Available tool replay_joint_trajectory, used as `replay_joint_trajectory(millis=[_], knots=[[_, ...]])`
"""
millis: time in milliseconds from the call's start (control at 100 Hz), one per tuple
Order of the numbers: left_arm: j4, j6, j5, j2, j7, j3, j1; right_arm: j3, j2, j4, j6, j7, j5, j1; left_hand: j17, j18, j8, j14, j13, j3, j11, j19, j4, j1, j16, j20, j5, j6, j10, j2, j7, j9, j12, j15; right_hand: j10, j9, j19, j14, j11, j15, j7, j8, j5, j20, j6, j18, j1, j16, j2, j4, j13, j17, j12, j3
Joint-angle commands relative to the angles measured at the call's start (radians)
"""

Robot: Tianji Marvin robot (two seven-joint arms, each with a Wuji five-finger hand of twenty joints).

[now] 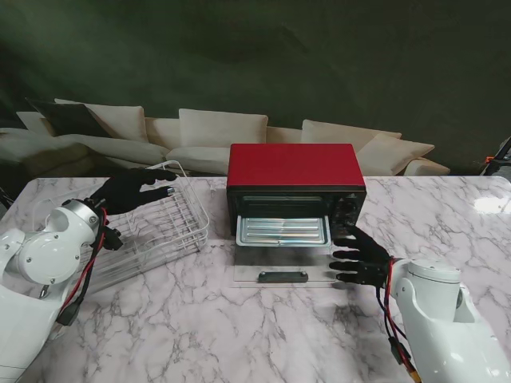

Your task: Slide the trays into the oven

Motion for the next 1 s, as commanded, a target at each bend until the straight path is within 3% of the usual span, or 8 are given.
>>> replay_joint_trajectory(millis=[0,160,280,350,520,660,810,990], knots=[[0.004,-0.006,-0.003,-0.001,-0.014,0.002,-0.001,0.020,0.010,-0.024,-0.004,0.005,0.004,-0.024,-0.004,0.022,0.008,0.005,0.021,-0.030,0.007,-0.011,-0.009,-0.004,0.015,0.022,0.028,-0.020,-0.008,0.042,0.010,0.027,0.015,0.005,-0.022,-0.018,-0.003,-0.017,0.000,-0.007,0.011,-0.012,-0.011,0.007,-0.036,0.011,-0.026,-0.007,0.022,0.021,-0.022,-0.007,-0.001,-0.028],[0.004,-0.010,-0.001,-0.001,-0.013,-0.006,0.001,0.075,0.024,-0.100,-0.022,0.030,0.000,-0.085,-0.005,0.023,0.008,0.005,0.020,-0.030,0.007,-0.012,-0.009,-0.003,0.015,0.022,0.030,-0.021,-0.007,0.042,0.010,0.028,0.015,0.005,-0.022,-0.025,-0.006,-0.016,0.007,0.004,0.017,-0.016,-0.009,0.020,-0.038,0.012,-0.018,0.002,0.031,0.023,-0.033,-0.015,0.001,-0.038],[0.003,-0.012,0.000,-0.001,-0.010,-0.010,0.003,0.115,0.055,-0.176,-0.042,0.107,-0.053,-0.144,-0.006,0.023,0.008,0.005,0.021,-0.030,0.007,-0.012,-0.009,-0.004,0.015,0.021,0.031,-0.019,-0.007,0.043,0.011,0.029,0.015,0.005,-0.064,-0.047,-0.044,-0.029,-0.034,-0.048,0.029,-0.017,-0.014,0.026,-0.109,-0.026,-0.033,-0.022,0.061,0.026,-0.093,-0.067,-0.018,-0.053],[0.002,-0.012,0.001,-0.001,-0.009,-0.010,0.005,0.128,0.072,-0.224,-0.095,0.136,-0.103,-0.182,-0.005,0.023,0.009,0.005,0.021,-0.030,0.007,-0.011,-0.009,-0.004,0.015,0.021,0.033,-0.020,-0.006,0.044,0.012,0.030,0.015,0.005,-0.081,-0.038,-0.121,-0.035,-0.080,-0.115,0.048,-0.020,-0.002,0.012,-0.161,-0.041,-0.018,-0.062,0.068,0.027,-0.137,-0.118,-0.038,-0.062],[0.001,-0.010,-0.004,-0.003,0.000,-0.007,0.010,0.165,0.099,-0.325,-0.257,0.203,-0.118,-0.269,-0.007,0.023,0.008,0.006,0.020,-0.030,0.007,-0.012,-0.009,-0.002,0.016,0.021,0.030,-0.017,-0.005,0.047,0.010,0.031,0.016,0.006,-0.114,-0.069,-0.328,-0.083,-0.184,-0.238,0.038,-0.059,0.013,-0.062,-0.157,-0.078,0.016,-0.133,0.075,0.028,-0.258,-0.231,-0.080,-0.091],[0.000,-0.018,-0.001,-0.004,0.007,-0.005,0.015,0.159,0.117,-0.396,-0.379,0.228,-0.183,-0.316,-0.006,0.023,0.008,0.006,0.019,-0.030,0.007,-0.011,-0.010,-0.002,0.015,0.021,0.032,-0.018,-0.005,0.050,0.011,0.032,0.016,0.005,-0.209,-0.069,-0.431,-0.197,-0.262,-0.282,0.026,-0.112,0.078,-0.050,-0.211,-0.145,0.047,-0.167,0.065,0.029,-0.300,-0.223,-0.113,-0.113],[-0.001,-0.019,0.000,-0.005,0.014,-0.002,0.019,0.132,0.144,-0.448,-0.466,0.288,-0.280,-0.338,-0.007,0.023,0.008,0.005,0.018,-0.030,0.006,-0.012,-0.010,-0.001,0.015,0.021,0.033,-0.017,-0.004,0.052,0.011,0.032,0.016,0.004,-0.316,-0.132,-0.533,-0.315,-0.365,-0.305,-0.009,-0.218,-0.012,-0.055,-0.223,-0.222,0.033,-0.227,0.065,0.030,-0.387,-0.239,-0.159,-0.115],[-0.002,-0.019,0.004,-0.006,0.015,0.000,0.023,0.031,0.163,-0.472,-0.594,0.268,-0.516,-0.319,-0.008,0.024,0.008,0.006,0.019,-0.031,0.006,-0.012,-0.011,-0.001,0.015,0.021,0.034,-0.019,-0.004,0.052,0.011,0.033,0.016,0.004,-0.172,-0.168,-0.607,-0.254,-0.367,-0.277,-0.012,-0.272,-0.115,-0.088,-0.065,-0.298,0.042,-0.243,0.078,0.032,-0.391,-0.197,-0.159,-0.112]])
